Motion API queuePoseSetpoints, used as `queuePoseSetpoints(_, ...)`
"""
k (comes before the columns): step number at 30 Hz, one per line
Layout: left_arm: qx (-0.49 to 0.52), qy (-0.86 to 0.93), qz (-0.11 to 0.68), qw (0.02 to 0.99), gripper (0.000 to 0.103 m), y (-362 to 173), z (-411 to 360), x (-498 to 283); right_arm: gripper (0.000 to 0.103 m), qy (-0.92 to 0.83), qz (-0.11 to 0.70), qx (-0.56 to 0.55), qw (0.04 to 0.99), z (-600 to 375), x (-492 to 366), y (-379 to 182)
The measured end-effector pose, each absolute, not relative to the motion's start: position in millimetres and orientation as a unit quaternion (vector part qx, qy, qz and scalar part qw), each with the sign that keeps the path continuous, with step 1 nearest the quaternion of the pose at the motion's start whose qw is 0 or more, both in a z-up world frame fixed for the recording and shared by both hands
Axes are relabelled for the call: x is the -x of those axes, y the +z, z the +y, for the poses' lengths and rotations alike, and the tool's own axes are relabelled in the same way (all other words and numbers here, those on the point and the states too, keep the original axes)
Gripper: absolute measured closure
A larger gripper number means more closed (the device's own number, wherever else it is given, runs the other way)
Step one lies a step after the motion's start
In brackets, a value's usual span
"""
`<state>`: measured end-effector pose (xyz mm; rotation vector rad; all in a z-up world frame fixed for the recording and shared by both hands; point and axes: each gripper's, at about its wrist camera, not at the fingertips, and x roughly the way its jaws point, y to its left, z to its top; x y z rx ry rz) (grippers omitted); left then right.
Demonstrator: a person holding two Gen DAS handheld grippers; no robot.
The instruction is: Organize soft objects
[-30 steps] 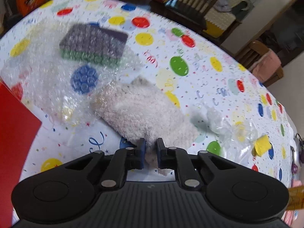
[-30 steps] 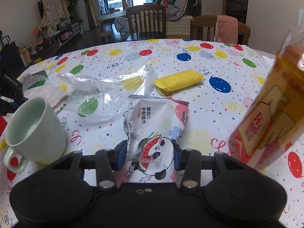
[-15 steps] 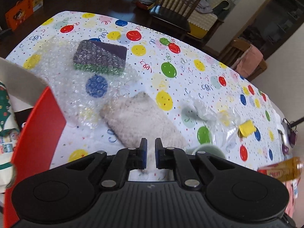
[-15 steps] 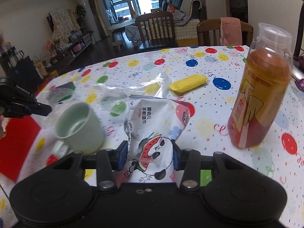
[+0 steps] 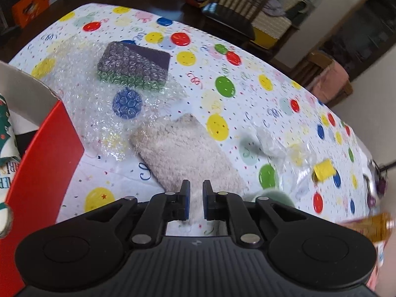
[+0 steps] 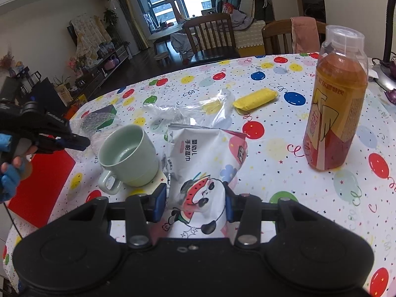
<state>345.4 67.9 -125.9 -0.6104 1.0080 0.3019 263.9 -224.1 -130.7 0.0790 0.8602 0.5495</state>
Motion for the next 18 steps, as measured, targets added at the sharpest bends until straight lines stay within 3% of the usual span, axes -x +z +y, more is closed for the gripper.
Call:
queuePoseSetpoints(2, 0.3, 0.155, 0.474, 0.813, 0.084, -130, 71, -353, 0.059, 0.264, 0.411, -0.041, 0.872, -226, -264, -131)
queuePoseSetpoints(4, 0.319, 0.159, 0.479, 0.802, 0.067, -136, 73, -360, 0.059, 0.266, 0.41, -0.044, 0.871, -229, -266, -131)
queuePoseSetpoints(6, 0.332, 0.166, 0.484, 0.792, 0.019, -143, 73, -366, 0.059, 0.268, 0.409, -0.043, 0.871, -230, -267, -132)
queuePoseSetpoints(18, 0.384, 0.209, 0.5, 0.748, 0.018, -176, 70, -399, 0.059, 0.274, 0.418, -0.04, 0.865, -240, -283, -142)
